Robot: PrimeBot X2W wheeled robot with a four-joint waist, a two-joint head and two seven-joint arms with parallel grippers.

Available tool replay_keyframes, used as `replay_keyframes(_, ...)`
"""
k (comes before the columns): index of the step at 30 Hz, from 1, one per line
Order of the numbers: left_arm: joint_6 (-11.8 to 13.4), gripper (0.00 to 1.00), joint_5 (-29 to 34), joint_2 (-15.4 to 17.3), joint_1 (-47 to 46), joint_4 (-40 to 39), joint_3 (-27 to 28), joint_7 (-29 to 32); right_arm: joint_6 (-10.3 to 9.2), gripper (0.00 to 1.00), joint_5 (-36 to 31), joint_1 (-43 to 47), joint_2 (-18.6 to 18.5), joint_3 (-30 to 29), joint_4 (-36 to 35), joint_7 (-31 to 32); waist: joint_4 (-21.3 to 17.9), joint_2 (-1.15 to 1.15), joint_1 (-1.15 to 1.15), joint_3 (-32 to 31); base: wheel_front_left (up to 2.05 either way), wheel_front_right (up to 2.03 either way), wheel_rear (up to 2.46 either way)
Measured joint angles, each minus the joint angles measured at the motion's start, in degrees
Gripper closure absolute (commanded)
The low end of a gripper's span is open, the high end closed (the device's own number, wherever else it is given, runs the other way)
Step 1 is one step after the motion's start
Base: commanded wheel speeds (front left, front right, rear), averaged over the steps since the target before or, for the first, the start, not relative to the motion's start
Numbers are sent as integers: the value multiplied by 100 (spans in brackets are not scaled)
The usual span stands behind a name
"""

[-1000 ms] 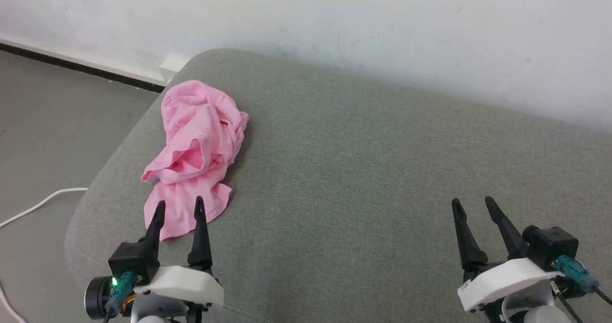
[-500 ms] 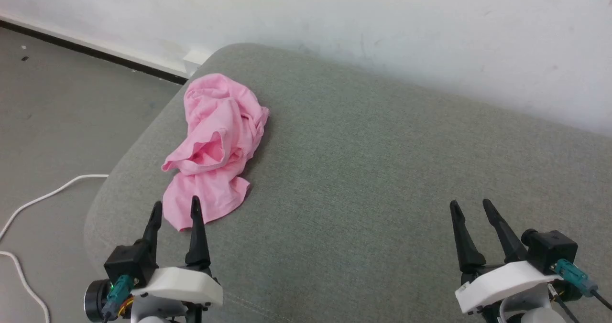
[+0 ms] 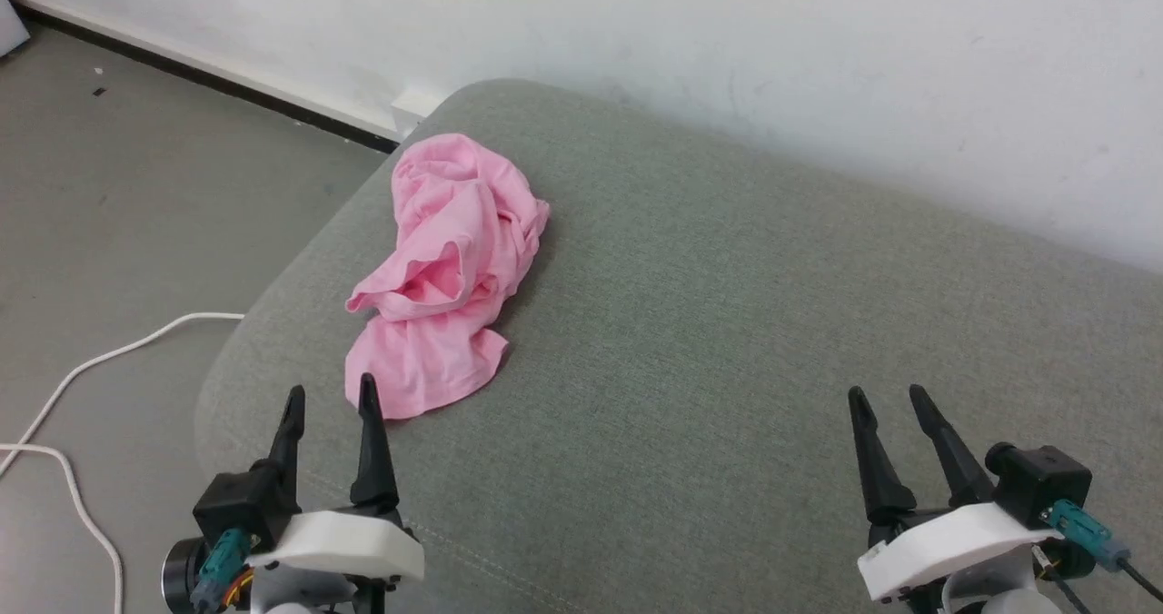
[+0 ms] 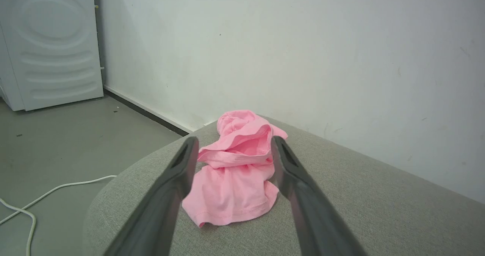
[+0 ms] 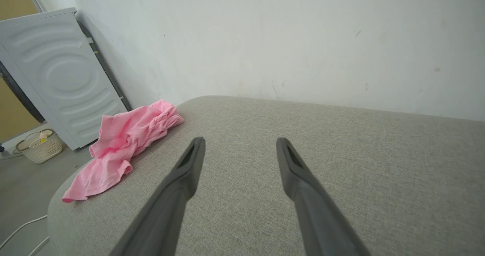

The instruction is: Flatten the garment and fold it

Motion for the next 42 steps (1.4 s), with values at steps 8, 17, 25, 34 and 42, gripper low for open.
replay_keyframes(8,31,0,-16,-1,1,29,-11,-55,0,0,-378,-63,1,65,79,-46,73,0,0,-33,0,0,0)
replay_keyframes(17,32,0,-16,-1,1,40,-52,-55,0,0,-589,-65,1,54,132,-47,81,0,0,-94,0,0,0)
replay_keyframes(25,-135,0,-102,1,-328,215,-69,-53,0,0,-630,-128,1,27,247,-49,109,0,0,-83,0,0,0)
replay_keyframes(34,-443,0,-681,446,-2061,777,168,1294,0,0,-836,-402,9,-7,68,60,18,0,0,214,0,0,0)
replay_keyframes(42,-505,0,-1033,865,-3326,1691,296,2721,0,0,-1213,-641,8,-185,-502,437,-220,0,1,841,0,0,0)
